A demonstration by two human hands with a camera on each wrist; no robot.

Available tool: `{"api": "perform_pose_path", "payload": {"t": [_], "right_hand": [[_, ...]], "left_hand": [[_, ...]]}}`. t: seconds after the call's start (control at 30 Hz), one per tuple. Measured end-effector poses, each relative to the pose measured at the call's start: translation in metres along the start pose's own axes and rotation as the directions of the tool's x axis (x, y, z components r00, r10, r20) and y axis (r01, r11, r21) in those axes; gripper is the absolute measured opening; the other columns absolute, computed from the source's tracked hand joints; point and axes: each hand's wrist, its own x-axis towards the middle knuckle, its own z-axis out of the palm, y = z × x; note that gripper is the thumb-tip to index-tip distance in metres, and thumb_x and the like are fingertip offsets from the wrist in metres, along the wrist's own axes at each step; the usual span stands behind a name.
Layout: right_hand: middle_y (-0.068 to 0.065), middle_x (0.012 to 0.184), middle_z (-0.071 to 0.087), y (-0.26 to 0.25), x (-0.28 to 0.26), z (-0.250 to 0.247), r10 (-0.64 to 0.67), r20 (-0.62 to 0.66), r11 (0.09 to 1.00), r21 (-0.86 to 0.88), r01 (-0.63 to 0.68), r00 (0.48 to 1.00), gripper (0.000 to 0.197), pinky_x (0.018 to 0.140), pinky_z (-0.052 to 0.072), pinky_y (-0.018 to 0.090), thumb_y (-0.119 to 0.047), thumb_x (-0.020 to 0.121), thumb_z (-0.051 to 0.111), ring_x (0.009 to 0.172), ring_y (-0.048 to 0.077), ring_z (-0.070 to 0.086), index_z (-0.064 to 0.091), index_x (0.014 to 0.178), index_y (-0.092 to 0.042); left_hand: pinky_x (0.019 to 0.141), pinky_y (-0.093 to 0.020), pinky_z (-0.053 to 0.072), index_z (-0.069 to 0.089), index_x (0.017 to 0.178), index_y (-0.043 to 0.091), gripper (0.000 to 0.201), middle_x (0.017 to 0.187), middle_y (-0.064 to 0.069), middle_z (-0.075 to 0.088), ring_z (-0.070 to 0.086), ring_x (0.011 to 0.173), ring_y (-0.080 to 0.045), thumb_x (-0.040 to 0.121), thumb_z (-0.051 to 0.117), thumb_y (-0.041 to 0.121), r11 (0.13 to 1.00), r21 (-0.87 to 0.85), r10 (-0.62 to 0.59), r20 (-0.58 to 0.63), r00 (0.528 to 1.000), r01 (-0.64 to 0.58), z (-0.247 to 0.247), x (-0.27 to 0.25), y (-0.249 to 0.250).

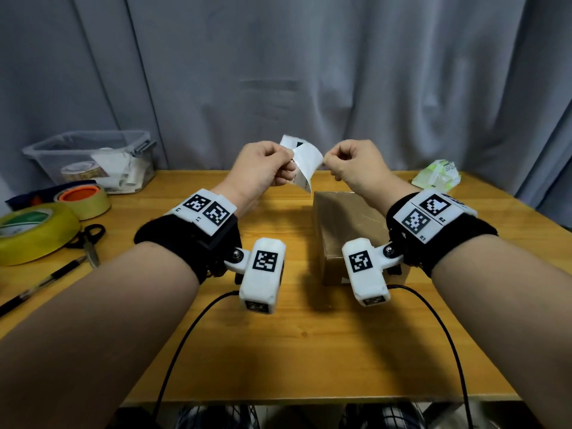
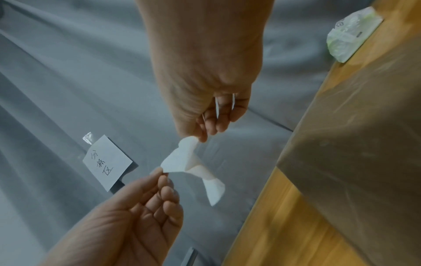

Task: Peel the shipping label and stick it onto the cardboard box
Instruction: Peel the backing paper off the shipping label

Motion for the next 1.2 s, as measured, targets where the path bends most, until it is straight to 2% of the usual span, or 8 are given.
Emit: {"api": "perform_pose_path", "payload": {"t": [0.13,0.27,0.47,0.63,0.77,1.0,1.1,1.2], "right_hand": [[-0.006,0.072,0.049,-0.01,-0.004,0.01,-0.137,-0.08,0.982,0.117,0.146,0.987,0.017,0.064,0.041,0.021,-0.006,0.081,0.059,0.059,0.006,0.043,0.054,0.088,-0.02],[0.001,0.091,0.048,-0.016,-0.011,0.015,-0.348,0.012,0.933,-0.097,0.348,0.937,0.014,0.07,0.041,0.014,-0.021,0.077,0.067,0.069,0.001,0.043,0.065,0.09,-0.018],[0.003,0.096,0.046,-0.015,-0.015,0.013,-0.32,0.12,0.844,-0.414,0.34,0.94,0.026,0.089,0.044,0.037,-0.026,0.074,0.066,0.1,0.021,0.051,0.062,0.098,-0.018],[0.01,0.097,0.054,-0.018,-0.014,0.01,-0.352,0.05,0.805,-0.494,0.329,0.935,0.014,0.085,0.041,0.035,-0.018,0.082,0.062,0.1,0.028,0.052,0.069,0.093,-0.013],[0.002,0.088,0.042,-0.013,-0.014,0.004,-0.368,0.058,0.824,-0.443,0.354,0.928,0.015,0.087,0.037,0.036,-0.011,0.081,0.059,0.095,0.027,0.046,0.071,0.089,-0.016],[-0.009,0.109,0.041,-0.006,-0.013,-0.001,-0.324,0.07,0.9,-0.285,0.33,0.944,0.022,0.104,0.028,0.037,-0.009,0.077,0.062,0.114,0.018,0.036,0.069,0.077,-0.03],[-0.001,0.126,0.042,-0.005,-0.012,-0.002,-0.28,0.152,0.924,-0.227,0.309,0.948,0.014,0.104,0.024,0.026,-0.007,0.081,0.064,0.127,0.024,0.032,0.07,0.082,-0.02],[0.003,0.132,0.04,-0.006,-0.014,-0.004,-0.235,0.19,0.952,-0.151,0.265,0.953,0.016,0.092,0.024,0.001,-0.006,0.082,0.063,0.129,0.022,0.03,0.069,0.081,-0.02]], "left_hand": [[0.05,-0.013,0.051,0.057,0.078,0.009,0.015,0.065,-0.006,0.061,0.06,0.045,-0.003,0.091,0.051,0.008,0.997,-0.069,-0.044,-0.033,0.998,0.042,0.003,0.001,-0.003],[0.056,-0.018,0.056,0.058,0.077,0.005,0.015,0.064,-0.007,0.062,0.063,0.05,-0.008,0.09,0.051,0.006,0.983,-0.164,-0.083,-0.027,0.996,0.077,0.007,0.001,-0.004],[0.049,-0.014,0.048,0.054,0.069,0.008,0.022,0.06,-0.005,0.06,0.057,0.047,-0.008,0.091,0.049,0.007,0.963,-0.222,-0.159,-0.022,0.987,0.15,0.011,0.003,-0.002],[0.053,-0.017,0.04,0.054,0.067,0.015,0.022,0.067,0.001,0.054,0.051,0.056,-0.005,0.089,0.053,0.015,0.998,0.005,-0.056,-0.082,0.995,0.057,0.01,0.001,0.0],[0.078,-0.029,0.042,0.051,0.07,0.02,0.032,0.088,0.0,0.056,0.052,0.084,-0.016,0.09,0.046,0.044,0.984,0.174,0.065,-0.221,0.973,-0.027,0.001,0.006,0.003],[0.094,-0.024,0.037,0.062,0.116,0.016,0.053,0.119,0.007,0.059,0.051,0.114,-0.009,0.082,0.055,0.056,0.929,0.369,-0.087,0.138,0.987,0.03,-0.003,0.006,-0.005],[0.08,-0.012,0.045,0.062,0.115,0.012,0.04,0.103,0.002,0.066,0.059,0.094,-0.006,0.083,0.065,0.035,0.964,0.263,-0.041,0.26,0.965,-0.03,-0.001,0.002,-0.006],[0.073,-0.013,0.046,0.065,0.102,0.008,0.024,0.085,0.003,0.064,0.057,0.078,-0.006,0.081,0.068,0.021,0.981,0.187,-0.003,0.285,0.958,-0.052,0.0,0.0,-0.003]]}}
